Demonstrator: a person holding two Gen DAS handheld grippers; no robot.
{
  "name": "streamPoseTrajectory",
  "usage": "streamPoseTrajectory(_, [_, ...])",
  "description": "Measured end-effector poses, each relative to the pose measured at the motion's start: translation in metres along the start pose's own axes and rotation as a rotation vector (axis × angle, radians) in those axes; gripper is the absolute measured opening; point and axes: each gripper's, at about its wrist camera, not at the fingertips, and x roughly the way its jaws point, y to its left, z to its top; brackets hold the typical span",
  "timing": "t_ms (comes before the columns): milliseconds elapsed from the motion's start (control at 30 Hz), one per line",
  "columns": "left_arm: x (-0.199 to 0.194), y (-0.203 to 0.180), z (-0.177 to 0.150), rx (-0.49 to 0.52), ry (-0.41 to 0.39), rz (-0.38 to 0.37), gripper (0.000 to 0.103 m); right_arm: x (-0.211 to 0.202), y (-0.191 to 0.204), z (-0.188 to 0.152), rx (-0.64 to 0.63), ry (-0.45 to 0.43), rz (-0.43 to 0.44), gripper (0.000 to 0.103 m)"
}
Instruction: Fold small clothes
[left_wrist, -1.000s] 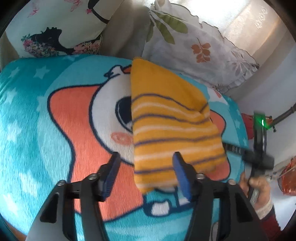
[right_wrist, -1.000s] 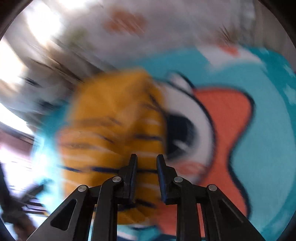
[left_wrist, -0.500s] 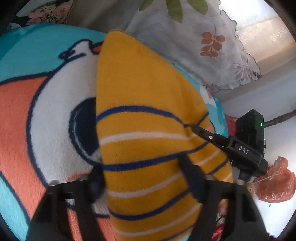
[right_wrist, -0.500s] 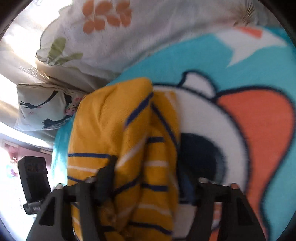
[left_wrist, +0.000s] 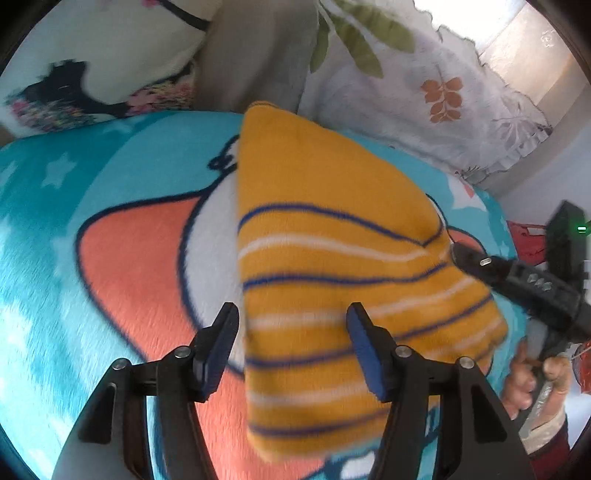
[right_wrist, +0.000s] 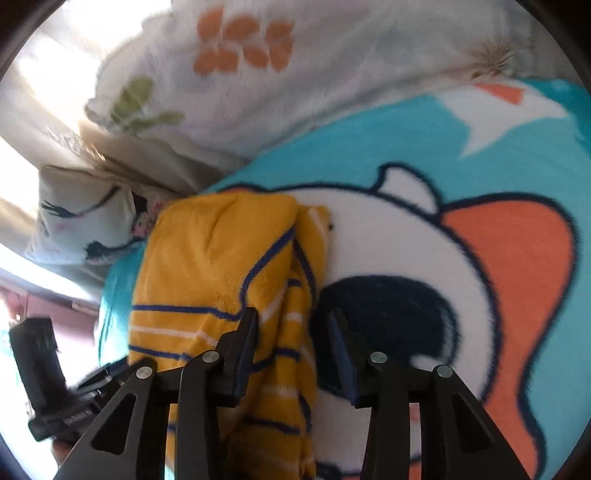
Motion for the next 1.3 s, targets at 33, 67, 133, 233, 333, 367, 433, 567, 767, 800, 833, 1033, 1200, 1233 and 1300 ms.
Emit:
streamPoseTrajectory(33, [-0.01, 0.0, -0.008, -0.005, -0.026, 0.016, 0.061, -0.018, 0.011, -0.003, -0.035, -0.044, -0.011, 0.044])
streamPoseTrajectory(67, [-0.018, 0.003, -0.011, -0.009, -0.042, 0.025, 0.063, -0.029, 0.018, -0.006, -0.057, -0.069, 0.0, 0.044])
streamPoseTrajectory(133, [-0.033, 0.005, -0.021, -0.023, -0.081, 0.052, 0.064, -0.053, 0.04, -0.014, -0.118, -0.106, 0.05, 0.044])
streamPoseTrajectory(233, [-0.059, 0.008, -0.035, -0.042, -0.151, 0.083, 0.066, -0.06, 0.059, -0.033, -0.198, -0.086, 0.11, 0.043])
streamPoseTrajectory(333, [-0.088, 0.01, -0.047, -0.051, -0.237, 0.134, 0.076, -0.03, 0.047, -0.051, -0.172, -0.002, 0.078, 0.043])
streamPoseTrajectory(367, [-0.098, 0.009, -0.052, -0.048, -0.265, 0.156, 0.076, -0.018, 0.036, -0.055, -0.148, 0.026, 0.03, 0.044])
streamPoseTrajectory(433, [-0.115, 0.008, -0.063, -0.038, -0.316, 0.206, 0.077, 0.004, 0.015, -0.064, -0.087, 0.071, -0.024, 0.051])
streamPoseTrajectory(567, [-0.147, 0.009, -0.084, -0.02, -0.411, 0.32, 0.089, -0.001, -0.004, -0.076, -0.017, 0.068, 0.003, 0.069])
streamPoseTrajectory(767, [-0.185, 0.014, -0.105, -0.013, -0.536, 0.347, 0.101, -0.035, 0.008, -0.093, -0.054, 0.0, -0.088, 0.071])
streamPoseTrajectory(800, [-0.188, 0.016, -0.106, -0.012, -0.544, 0.337, 0.101, -0.043, 0.018, -0.092, -0.069, -0.029, -0.108, 0.071])
streamPoseTrajectory(833, [-0.19, 0.018, -0.108, -0.015, -0.547, 0.335, 0.101, -0.055, 0.029, -0.094, -0.1, -0.075, -0.131, 0.071])
streamPoseTrajectory(1033, [-0.181, 0.033, -0.11, -0.023, -0.423, 0.301, 0.101, -0.079, 0.095, -0.101, -0.228, -0.168, -0.17, 0.07])
streamPoseTrajectory(1200, [-0.192, 0.045, -0.125, -0.011, -0.415, 0.33, 0.101, -0.049, 0.121, -0.11, -0.276, -0.132, -0.2, 0.069])
streamPoseTrajectory(1233, [-0.196, 0.047, -0.128, -0.007, -0.425, 0.349, 0.101, -0.035, 0.122, -0.111, -0.269, -0.106, -0.211, 0.069])
streamPoseTrajectory(1300, [-0.206, 0.055, -0.135, -0.012, -0.458, 0.392, 0.101, -0.014, 0.118, -0.11, -0.247, -0.055, -0.237, 0.069])
